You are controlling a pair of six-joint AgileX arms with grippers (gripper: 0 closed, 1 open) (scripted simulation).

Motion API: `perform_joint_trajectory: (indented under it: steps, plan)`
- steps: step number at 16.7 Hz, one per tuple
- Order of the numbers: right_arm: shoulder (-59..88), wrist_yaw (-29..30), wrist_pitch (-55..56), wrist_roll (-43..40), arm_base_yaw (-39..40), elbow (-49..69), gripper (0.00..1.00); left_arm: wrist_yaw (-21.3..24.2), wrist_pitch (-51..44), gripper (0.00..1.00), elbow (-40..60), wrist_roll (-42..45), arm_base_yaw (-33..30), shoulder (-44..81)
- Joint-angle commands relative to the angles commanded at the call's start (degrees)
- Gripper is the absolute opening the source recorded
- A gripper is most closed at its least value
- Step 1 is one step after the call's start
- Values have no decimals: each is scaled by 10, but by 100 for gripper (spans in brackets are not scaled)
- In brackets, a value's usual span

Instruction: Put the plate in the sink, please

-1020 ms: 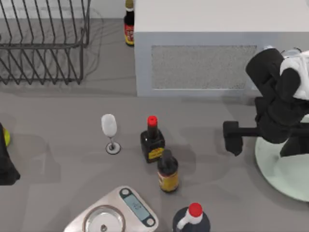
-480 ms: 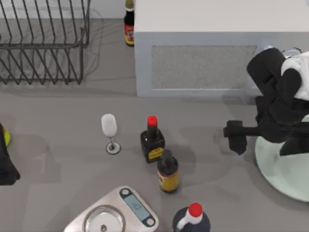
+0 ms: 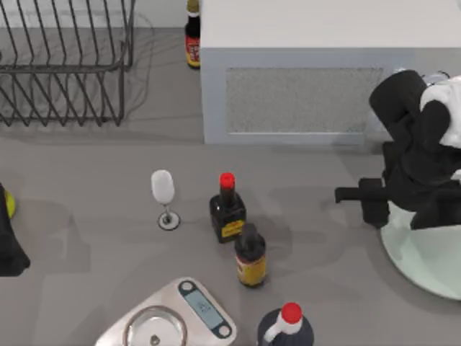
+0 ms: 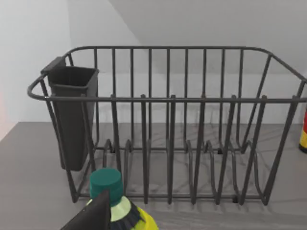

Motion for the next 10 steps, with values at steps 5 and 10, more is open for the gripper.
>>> perform_joint_trajectory:
  steps: [5, 10]
  plan:
    - [0, 0, 0, 0, 0, 0, 0, 0, 0, 100, 0, 0, 0, 0]
    - [-41, 3, 2, -1, -7, 14, 0, 0, 0, 100, 0, 0, 0, 0]
